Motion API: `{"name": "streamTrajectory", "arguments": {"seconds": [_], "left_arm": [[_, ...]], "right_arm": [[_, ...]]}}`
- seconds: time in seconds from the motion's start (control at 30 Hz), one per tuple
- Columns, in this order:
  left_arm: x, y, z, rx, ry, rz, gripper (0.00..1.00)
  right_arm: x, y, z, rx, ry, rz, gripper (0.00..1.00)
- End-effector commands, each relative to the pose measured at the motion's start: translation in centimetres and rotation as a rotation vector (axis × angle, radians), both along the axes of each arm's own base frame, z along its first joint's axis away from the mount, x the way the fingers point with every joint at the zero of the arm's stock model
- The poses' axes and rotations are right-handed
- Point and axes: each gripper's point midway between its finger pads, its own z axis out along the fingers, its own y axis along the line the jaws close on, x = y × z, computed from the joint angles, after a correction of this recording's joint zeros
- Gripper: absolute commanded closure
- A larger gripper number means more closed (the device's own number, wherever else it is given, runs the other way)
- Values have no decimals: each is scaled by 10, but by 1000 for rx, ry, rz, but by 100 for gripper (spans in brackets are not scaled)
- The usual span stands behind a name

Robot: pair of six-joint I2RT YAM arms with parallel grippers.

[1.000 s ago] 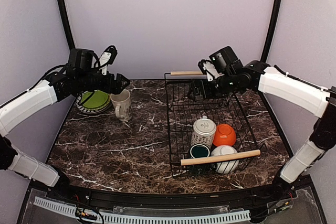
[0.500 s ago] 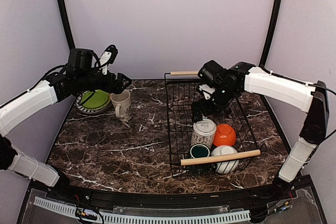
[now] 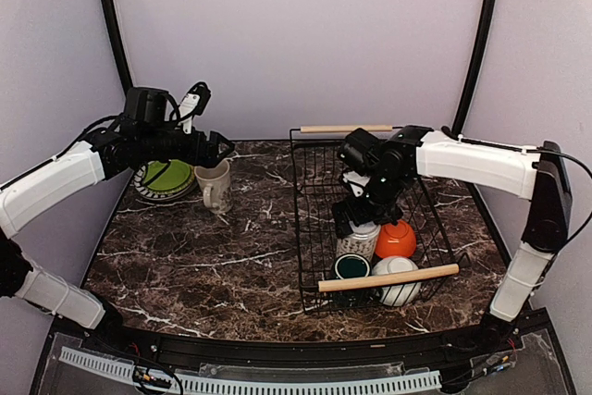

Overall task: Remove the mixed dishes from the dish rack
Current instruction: Grab the cup from the dish rack.

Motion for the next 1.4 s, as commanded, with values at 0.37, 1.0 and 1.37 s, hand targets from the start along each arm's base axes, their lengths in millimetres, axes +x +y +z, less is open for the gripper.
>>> {"name": "streamTrajectory", "arguments": {"seconds": [0.37,1.0,1.37], "left_arm": [[-2,-4,-7,-8,17,-12,7],[-3,-5,-9,-14,28,-16,7],[-5,-6,-6,-26,29,-22,7]], "right_arm": [[2,4,-32,-42,7,-1,3],[30,9,19,42,-206,-46,46],[59,22,76,237,-366,-105,89]]}}
